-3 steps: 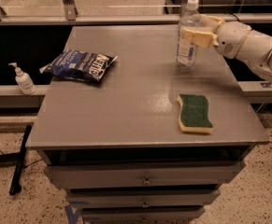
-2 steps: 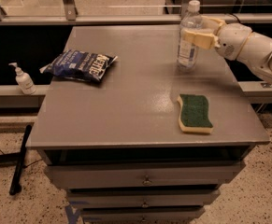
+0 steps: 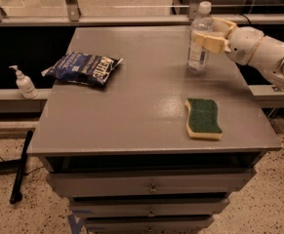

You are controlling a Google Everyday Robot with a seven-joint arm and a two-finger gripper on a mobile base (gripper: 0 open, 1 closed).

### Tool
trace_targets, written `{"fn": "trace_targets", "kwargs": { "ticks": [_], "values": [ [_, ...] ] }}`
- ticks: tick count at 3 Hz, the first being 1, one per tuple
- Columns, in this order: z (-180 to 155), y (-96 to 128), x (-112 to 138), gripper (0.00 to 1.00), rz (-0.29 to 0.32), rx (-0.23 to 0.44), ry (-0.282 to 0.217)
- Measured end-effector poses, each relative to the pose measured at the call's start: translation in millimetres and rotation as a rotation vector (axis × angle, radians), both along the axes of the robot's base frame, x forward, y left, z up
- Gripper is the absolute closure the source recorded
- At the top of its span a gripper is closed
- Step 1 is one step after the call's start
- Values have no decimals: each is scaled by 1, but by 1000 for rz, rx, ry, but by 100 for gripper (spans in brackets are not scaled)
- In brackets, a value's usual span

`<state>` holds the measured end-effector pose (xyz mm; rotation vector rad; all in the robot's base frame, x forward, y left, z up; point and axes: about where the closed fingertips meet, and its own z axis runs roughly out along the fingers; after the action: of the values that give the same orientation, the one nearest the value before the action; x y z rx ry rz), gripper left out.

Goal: Place water bottle upright

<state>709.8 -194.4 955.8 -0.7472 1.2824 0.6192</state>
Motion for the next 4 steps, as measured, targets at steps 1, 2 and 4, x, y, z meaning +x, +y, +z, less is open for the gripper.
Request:
{"fn": "trace_targets", "kwargs": {
  "ticks": [1,2,4],
  "values": [
    [-2,-1,0,14,-2,-2,1],
    [-3,-2,1,0,-8,-2,2],
    [3,-11,-4,0,-32,-7,-16]
  ]
}}
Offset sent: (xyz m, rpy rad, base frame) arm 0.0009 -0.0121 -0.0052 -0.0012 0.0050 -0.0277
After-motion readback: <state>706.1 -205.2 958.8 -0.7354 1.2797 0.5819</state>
